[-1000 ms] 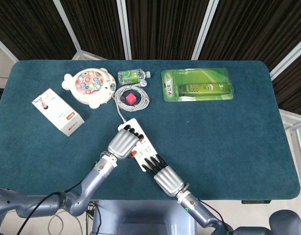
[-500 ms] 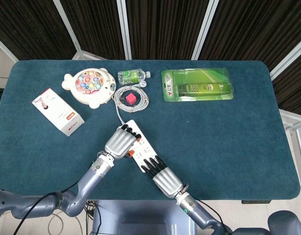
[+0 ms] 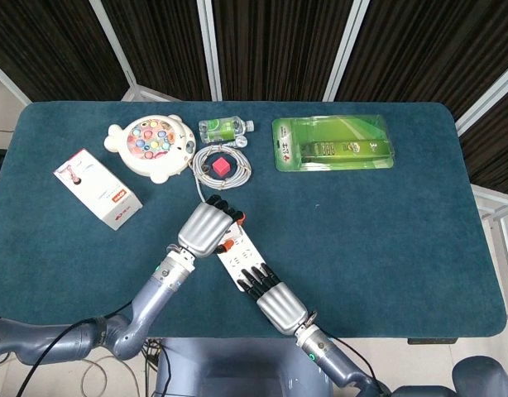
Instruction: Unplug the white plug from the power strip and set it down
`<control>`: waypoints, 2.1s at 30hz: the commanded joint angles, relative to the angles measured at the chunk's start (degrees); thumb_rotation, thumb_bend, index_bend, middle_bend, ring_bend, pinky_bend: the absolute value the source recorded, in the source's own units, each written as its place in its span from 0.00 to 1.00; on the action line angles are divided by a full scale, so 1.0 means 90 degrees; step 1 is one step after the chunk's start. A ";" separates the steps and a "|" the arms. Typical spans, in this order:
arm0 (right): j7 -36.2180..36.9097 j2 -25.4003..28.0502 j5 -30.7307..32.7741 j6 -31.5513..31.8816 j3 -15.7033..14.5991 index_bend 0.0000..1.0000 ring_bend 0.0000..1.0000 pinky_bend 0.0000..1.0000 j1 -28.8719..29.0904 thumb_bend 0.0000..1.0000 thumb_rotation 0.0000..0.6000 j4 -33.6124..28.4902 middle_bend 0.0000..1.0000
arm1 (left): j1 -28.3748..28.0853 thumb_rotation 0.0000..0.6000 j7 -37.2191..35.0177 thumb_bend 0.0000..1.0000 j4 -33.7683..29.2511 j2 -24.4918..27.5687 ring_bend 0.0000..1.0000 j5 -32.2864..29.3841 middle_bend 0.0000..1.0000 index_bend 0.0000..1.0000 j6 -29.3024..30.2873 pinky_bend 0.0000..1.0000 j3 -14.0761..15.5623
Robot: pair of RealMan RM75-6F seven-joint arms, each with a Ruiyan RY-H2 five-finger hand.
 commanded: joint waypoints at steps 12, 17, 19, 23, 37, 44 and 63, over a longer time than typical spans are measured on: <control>-0.0232 0.0511 -0.0187 0.0917 0.0749 0.00 0.03 0.06 -0.0017 0.81 1.00 -0.0455 0.08 | 0.0388 1.00 -0.0241 0.44 -0.0227 0.0497 0.36 -0.0161 0.76 0.68 0.0177 0.26 0.0209; -0.0167 0.1017 -0.0033 0.1125 0.1076 0.00 0.01 0.05 -0.0053 0.75 1.00 -0.0785 0.05 | 0.0510 1.00 -0.0334 0.40 -0.0075 0.0633 0.36 0.0004 0.73 0.65 0.0149 0.25 0.0432; -0.0090 0.1210 0.0015 0.1205 0.1160 0.00 0.01 0.04 -0.0087 0.75 1.00 -0.0887 0.05 | 0.0561 1.00 -0.0313 0.37 0.0020 0.0677 0.35 0.0041 0.71 0.63 0.0123 0.24 0.0543; 0.0081 0.1594 0.0112 0.1320 0.1250 0.00 0.01 0.04 -0.0175 0.75 1.00 -0.1026 0.05 | 0.0675 1.00 -0.0331 0.29 0.0299 0.0700 0.34 0.0077 0.65 0.57 0.0089 0.21 0.0716; 0.0498 0.2211 0.0314 0.1593 0.1231 0.00 0.00 0.03 -0.0455 0.55 1.00 -0.0919 0.03 | 0.0909 1.00 -0.0221 0.10 0.0712 0.0642 0.14 -0.0322 0.21 0.23 0.0048 0.05 0.0763; 0.1017 0.2679 0.0415 0.1880 0.1185 0.00 0.00 0.01 -0.0785 0.53 1.00 -0.0814 0.02 | 0.1326 1.00 -0.0564 0.10 0.0201 0.0965 0.14 -0.0321 0.20 0.23 0.0436 0.05 0.0785; 0.3542 0.3570 0.0096 0.3213 0.0636 0.00 0.00 0.00 -0.2287 0.25 1.00 -0.0014 0.00 | 0.4107 1.00 -0.2809 0.03 0.0643 0.2064 0.03 0.1580 0.05 0.05 0.3289 0.00 0.2244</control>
